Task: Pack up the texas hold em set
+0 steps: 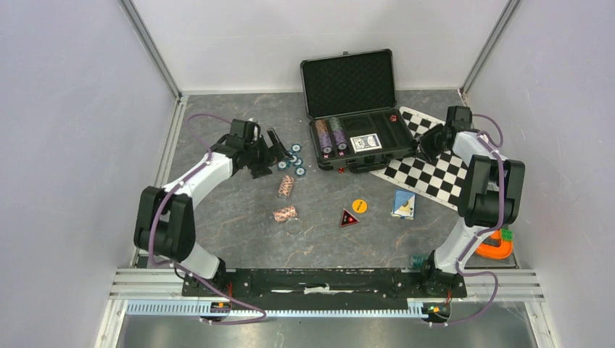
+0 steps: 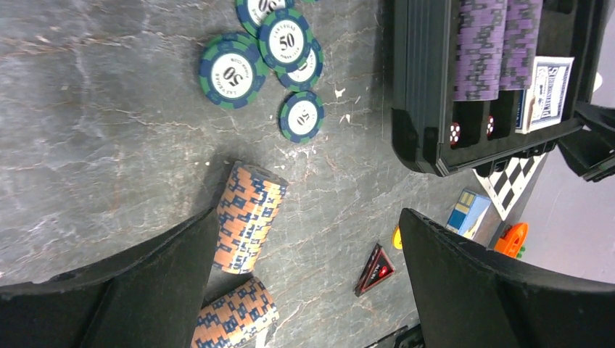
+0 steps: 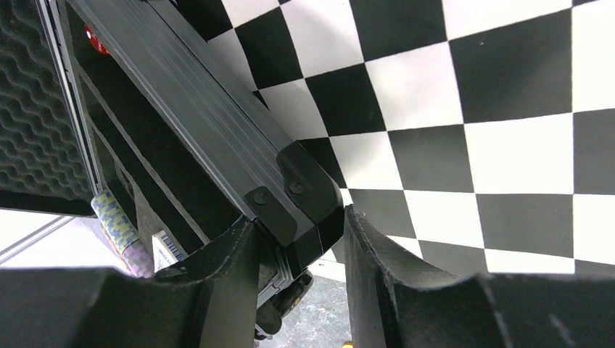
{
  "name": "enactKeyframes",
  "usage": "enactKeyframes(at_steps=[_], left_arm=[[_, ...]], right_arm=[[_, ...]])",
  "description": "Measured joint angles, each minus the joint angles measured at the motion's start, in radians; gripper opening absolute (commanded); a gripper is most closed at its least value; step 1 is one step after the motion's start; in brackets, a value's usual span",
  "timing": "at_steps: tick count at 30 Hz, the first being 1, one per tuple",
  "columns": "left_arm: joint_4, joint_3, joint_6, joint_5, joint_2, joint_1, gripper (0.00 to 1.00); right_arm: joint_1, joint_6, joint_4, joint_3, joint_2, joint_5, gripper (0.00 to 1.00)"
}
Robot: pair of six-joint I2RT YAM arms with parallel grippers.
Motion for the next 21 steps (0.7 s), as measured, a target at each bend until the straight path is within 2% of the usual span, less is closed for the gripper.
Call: enactKeyframes(at_steps=[7,13,17,21], left_arm=[[0.024,0.06,0.0,0.045,0.1,-0.053,0.95],[0.051,0.203,0.0,0.083,0.272,-0.121,0.87],[0.064,0.288,0.0,0.096,0.364,-0.153,0.84],[0.067,0.324,-0.001,0.098,0.416,-0.17,0.76]], right_arm=[[-0.046,-0.035,0.023,-0.011,-0.001,-0.004,0.0],[-0.057,-0.037,0.134,-0.146,-0.049,-0.019,0.0],[-0.056,-0.033,0.15,-0.22,-0.109,-0.034,0.0],[-0.056,-0.023,0.151,-0.282,-0.158,-0.052,0.0]])
